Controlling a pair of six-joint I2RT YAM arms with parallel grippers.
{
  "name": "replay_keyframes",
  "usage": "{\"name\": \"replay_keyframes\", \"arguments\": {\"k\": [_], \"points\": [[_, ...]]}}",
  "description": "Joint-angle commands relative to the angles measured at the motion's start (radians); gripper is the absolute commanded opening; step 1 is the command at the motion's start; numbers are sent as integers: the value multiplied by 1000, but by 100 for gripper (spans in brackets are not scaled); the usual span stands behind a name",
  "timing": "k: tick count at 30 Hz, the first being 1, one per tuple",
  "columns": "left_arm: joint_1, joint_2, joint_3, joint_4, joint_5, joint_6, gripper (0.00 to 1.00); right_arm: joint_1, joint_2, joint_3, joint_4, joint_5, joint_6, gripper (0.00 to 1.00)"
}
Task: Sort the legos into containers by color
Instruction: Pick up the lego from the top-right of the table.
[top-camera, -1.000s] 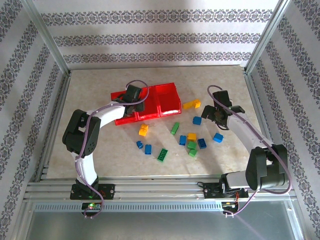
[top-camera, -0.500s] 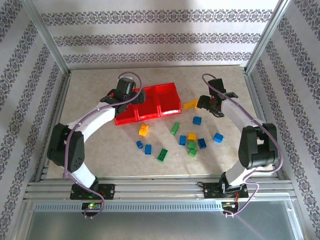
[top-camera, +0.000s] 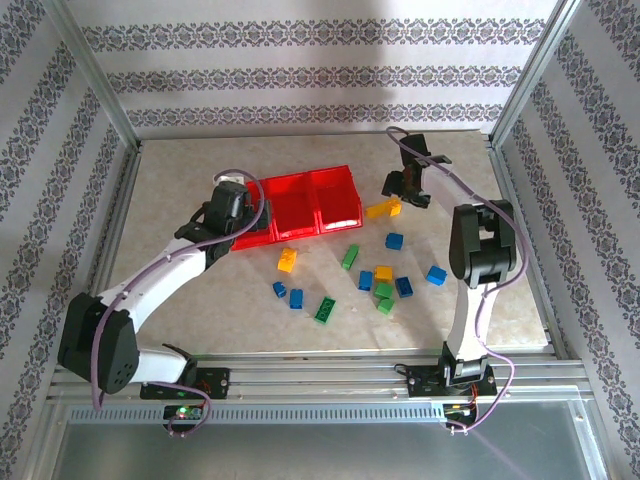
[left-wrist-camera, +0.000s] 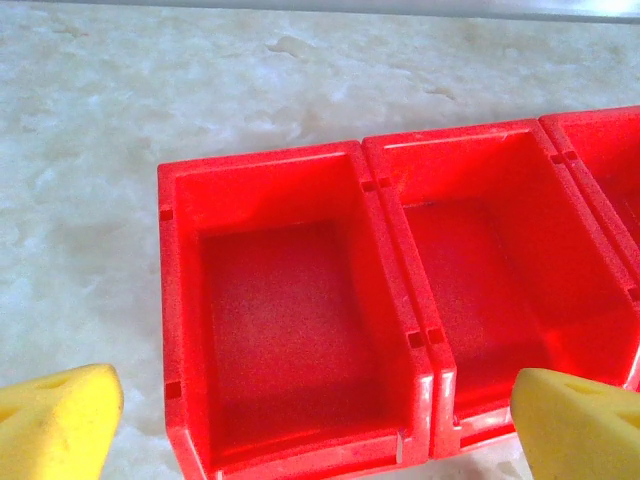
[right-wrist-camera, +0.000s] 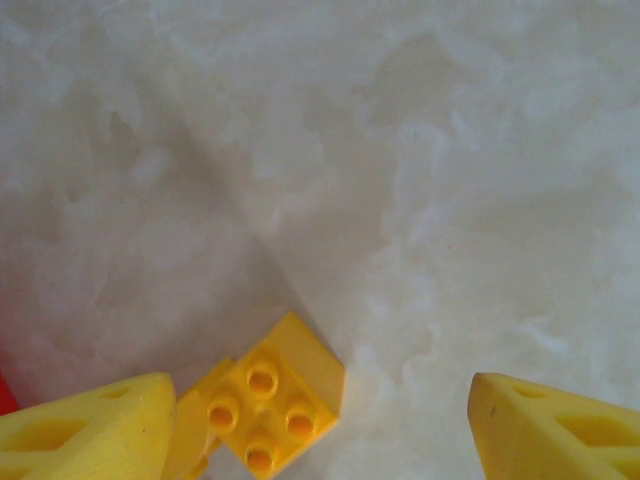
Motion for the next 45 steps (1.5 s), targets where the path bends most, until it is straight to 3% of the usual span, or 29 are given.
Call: {"name": "replay_keyframes", "arguments": {"k": [1,12,29,36,45], "points": [[-16,-25,-13,53,-16,32,100,3,57,79,-65,18,13,77],[-16,-22,-25,49,-5,28,100,2,162,151,-93,12,37,71],[-16,-4,-27,58,8,22,100,2,2,-112,-13,45,89,62],[-16,-5,-30,56,7,22,100,1,-21,-166,10,34,95,53],[-17,3,-28,58,10,13,100,1,-69,-204,18,42,70,33]]}}
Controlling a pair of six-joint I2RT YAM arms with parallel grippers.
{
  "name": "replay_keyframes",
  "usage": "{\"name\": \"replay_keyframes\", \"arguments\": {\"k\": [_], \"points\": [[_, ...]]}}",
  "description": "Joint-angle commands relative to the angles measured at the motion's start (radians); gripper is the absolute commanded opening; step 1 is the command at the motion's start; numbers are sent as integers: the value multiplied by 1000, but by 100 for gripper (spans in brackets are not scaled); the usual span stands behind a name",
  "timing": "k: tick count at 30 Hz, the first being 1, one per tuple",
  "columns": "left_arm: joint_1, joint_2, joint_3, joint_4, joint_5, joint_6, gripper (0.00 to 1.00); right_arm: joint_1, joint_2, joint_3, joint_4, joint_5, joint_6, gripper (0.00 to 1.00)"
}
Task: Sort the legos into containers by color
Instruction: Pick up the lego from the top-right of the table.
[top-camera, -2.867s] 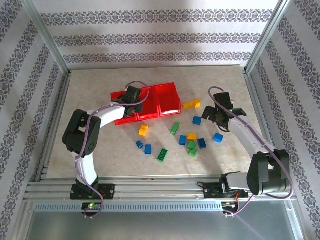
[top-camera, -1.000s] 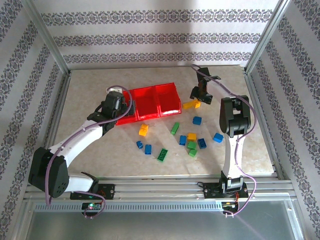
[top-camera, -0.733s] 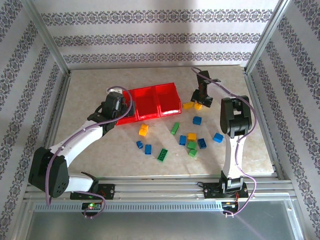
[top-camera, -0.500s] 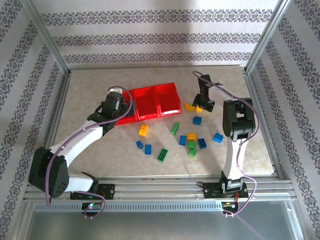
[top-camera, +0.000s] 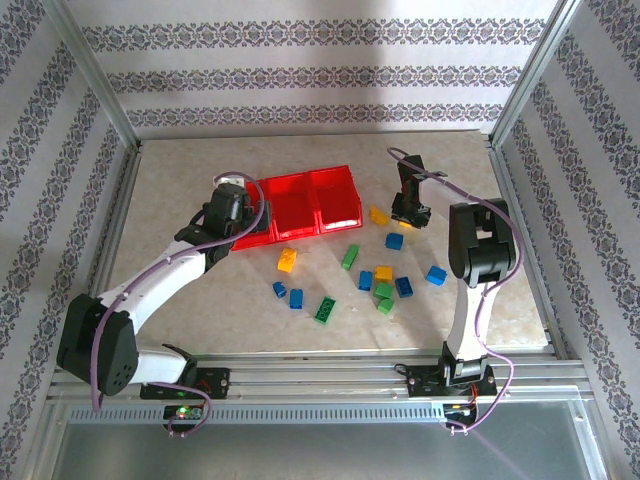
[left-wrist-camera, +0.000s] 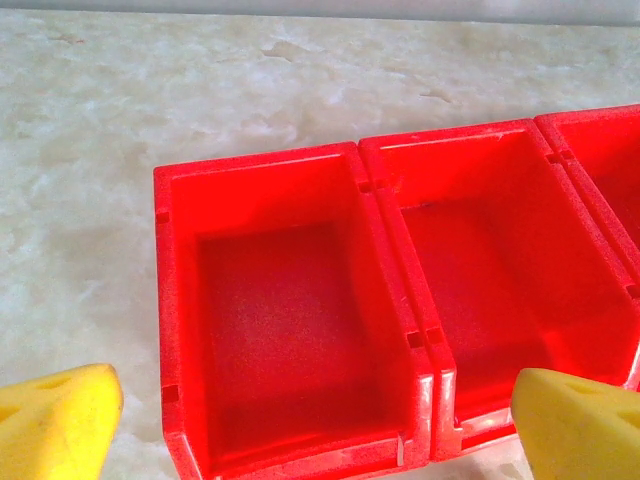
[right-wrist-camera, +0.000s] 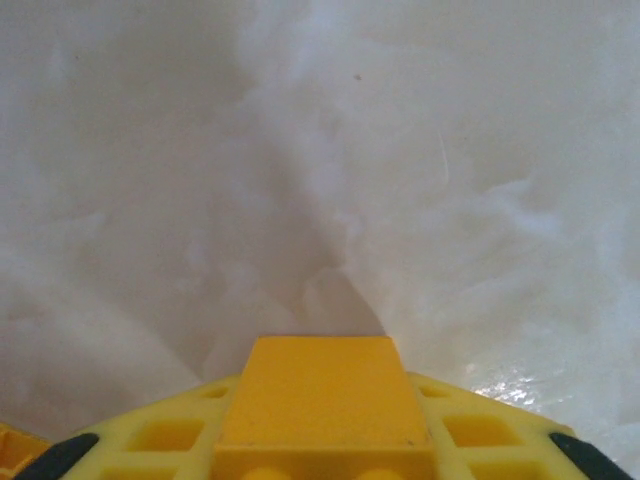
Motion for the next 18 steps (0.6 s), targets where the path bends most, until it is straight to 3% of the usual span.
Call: {"name": "replay_keyframes", "arguments": {"k": [1,10,18], "points": [[-16,8,-4,21,6,2,100,1,-69,-27,-4,22,-17,31],[-16,30,3,36,17,-17,100,37,-212,-71,11,40,-51,21],[-16,39,6,39,13,-30,100,187,-301,-26,20,84,-89,21]]}}
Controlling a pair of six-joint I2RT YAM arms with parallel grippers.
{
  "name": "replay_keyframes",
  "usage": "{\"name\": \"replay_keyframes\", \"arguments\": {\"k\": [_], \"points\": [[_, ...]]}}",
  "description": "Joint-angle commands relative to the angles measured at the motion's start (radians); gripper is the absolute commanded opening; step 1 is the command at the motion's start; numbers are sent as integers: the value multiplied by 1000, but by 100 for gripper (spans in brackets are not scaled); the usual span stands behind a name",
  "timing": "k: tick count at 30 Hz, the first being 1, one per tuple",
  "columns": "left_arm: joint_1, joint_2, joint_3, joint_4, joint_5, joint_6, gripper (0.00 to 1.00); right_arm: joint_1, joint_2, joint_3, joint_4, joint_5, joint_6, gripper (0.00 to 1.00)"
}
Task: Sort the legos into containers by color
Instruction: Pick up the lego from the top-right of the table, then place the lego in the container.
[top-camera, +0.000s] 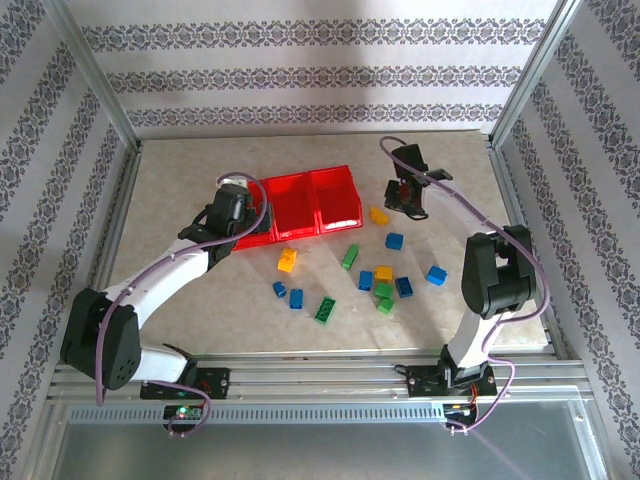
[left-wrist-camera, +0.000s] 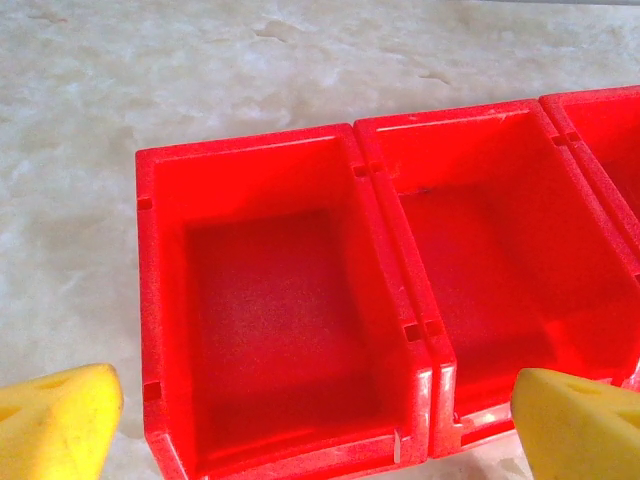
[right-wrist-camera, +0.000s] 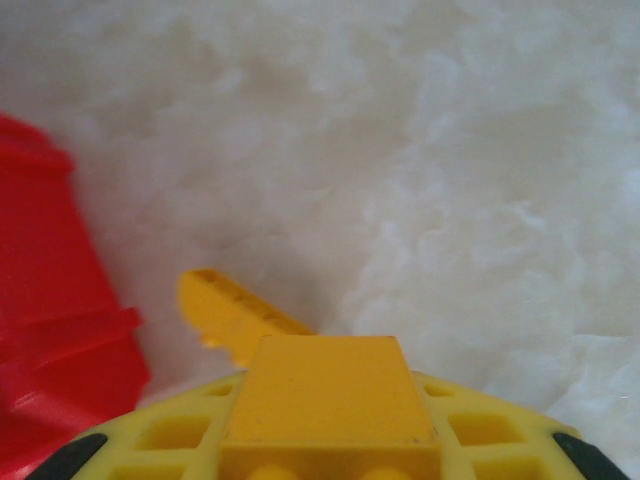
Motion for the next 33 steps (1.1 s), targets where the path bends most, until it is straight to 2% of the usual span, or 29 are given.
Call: {"name": "replay_keyframes", "arguments": {"k": [1,6,12,22,33], "points": [[-16,8,6,34,-2,-23,100,76,-27,41,9,44,-39,21],[-17,10,7,38,0,-32,100,184,13,109,41,49,-76,21],[-16,-3,-4,32,1,-41,100,259,135,220,46,39,-116,20],[-15,-91,-80,62,-20,-56,100,271,295,328,25,6,-109,22],[-15,-135,-114,50,-25,-51,100,269,330,317,28,1,-91,36]]}}
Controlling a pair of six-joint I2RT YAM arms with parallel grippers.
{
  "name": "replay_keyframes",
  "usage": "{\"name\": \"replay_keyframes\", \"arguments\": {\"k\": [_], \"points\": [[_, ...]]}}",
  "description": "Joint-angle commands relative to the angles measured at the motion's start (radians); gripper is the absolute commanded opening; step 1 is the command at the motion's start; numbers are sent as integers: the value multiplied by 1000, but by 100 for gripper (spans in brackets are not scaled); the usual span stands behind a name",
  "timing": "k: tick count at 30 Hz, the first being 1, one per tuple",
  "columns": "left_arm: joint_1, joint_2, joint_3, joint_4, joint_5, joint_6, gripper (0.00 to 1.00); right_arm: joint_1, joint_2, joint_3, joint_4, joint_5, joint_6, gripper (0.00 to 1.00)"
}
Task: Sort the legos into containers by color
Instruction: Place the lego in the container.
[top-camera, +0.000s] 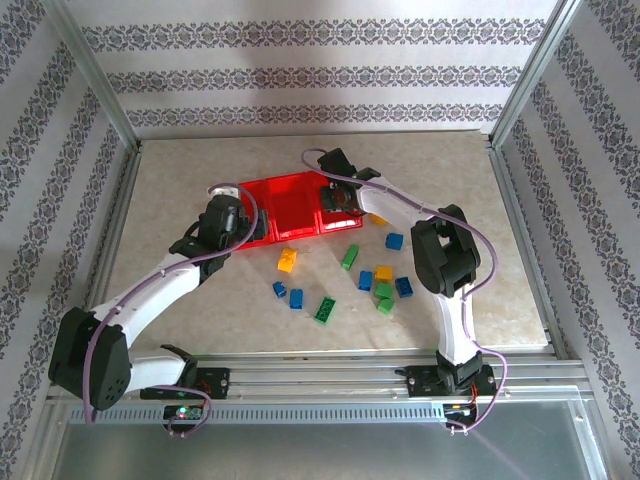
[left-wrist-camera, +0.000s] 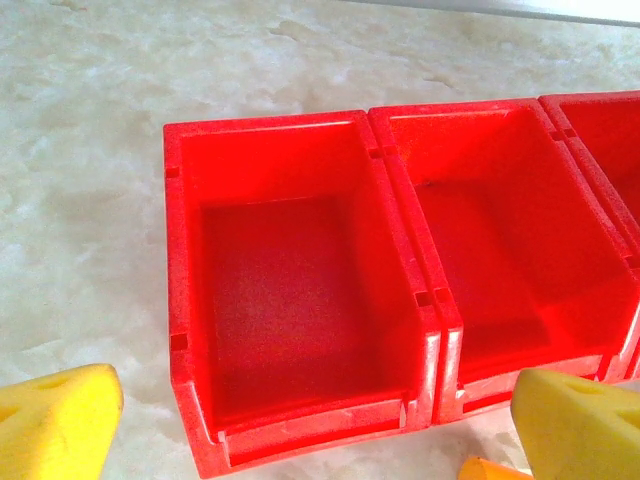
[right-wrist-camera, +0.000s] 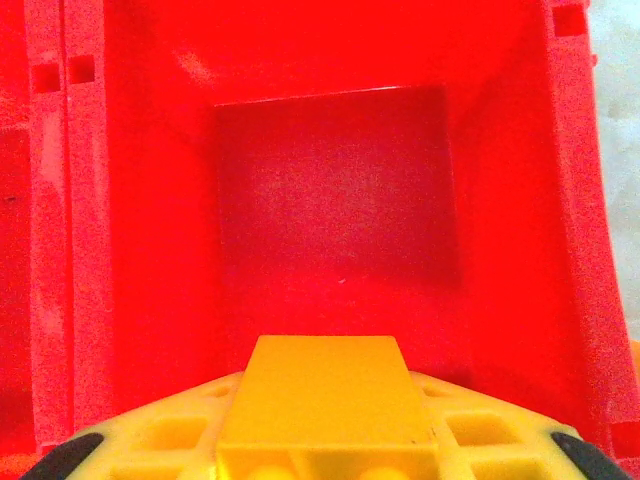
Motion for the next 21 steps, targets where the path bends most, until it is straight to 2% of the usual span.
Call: {"name": "replay_keyframes", "arguments": {"k": [1,6,21], "points": [[-14,-22,-10,26,-21,-15,100,0,7,15,-8,-6,7,37],[-14,-21,-11,29,-14,-21,100,-2,-8,5,-9,2,5,42],[-14,-21,-4,13,-10,-22,100,-5,-97,-43,3,3,7,45]]}}
